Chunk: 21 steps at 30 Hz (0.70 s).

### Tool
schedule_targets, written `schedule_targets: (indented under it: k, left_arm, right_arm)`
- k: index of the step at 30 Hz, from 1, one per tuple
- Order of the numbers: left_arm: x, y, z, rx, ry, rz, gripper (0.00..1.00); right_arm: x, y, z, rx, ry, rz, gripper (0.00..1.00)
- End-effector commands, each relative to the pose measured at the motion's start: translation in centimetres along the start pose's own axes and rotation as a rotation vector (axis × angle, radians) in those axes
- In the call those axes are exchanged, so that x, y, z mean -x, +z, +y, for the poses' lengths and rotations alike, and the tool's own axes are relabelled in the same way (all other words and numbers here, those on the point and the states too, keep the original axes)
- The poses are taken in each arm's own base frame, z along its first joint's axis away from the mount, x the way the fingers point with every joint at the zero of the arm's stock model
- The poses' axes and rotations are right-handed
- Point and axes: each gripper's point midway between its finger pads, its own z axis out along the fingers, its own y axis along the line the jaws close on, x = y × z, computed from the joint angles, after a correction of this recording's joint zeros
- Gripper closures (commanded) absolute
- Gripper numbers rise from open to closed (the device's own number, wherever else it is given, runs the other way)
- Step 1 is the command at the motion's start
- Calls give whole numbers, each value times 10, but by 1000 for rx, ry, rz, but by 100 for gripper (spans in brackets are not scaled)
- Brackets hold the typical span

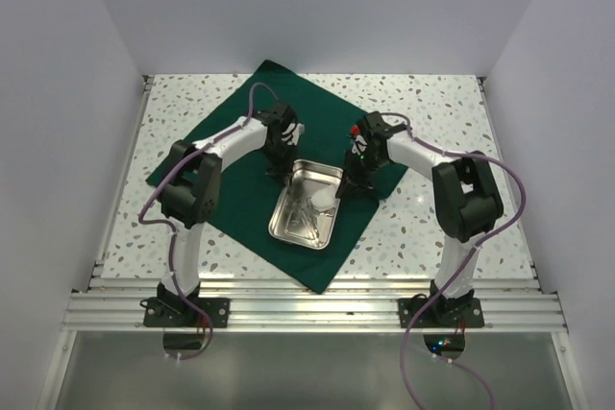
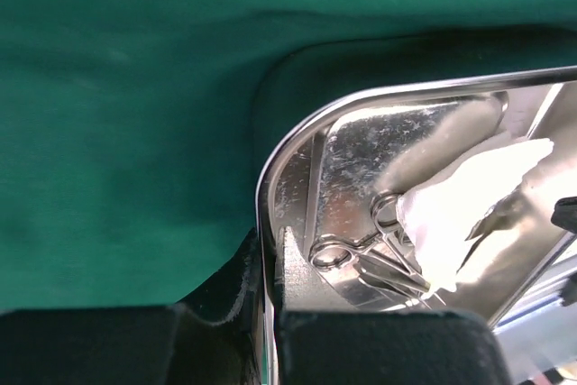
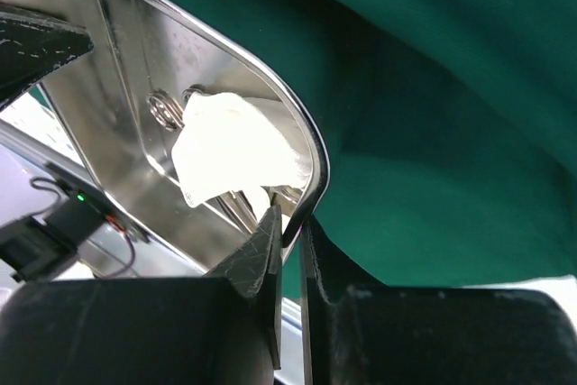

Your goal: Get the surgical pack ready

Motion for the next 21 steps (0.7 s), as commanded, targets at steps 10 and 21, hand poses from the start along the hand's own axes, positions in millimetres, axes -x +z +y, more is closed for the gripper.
schedule_targets:
  k: [10, 21]
  left_arm:
    - [123, -20, 54, 27, -33, -233, 100]
    - [158, -64, 78, 58, -69, -375, 57]
  right_arm:
    - [13, 32, 78, 258, 85, 9, 100]
    - [30, 23, 73, 126, -33, -39, 33]
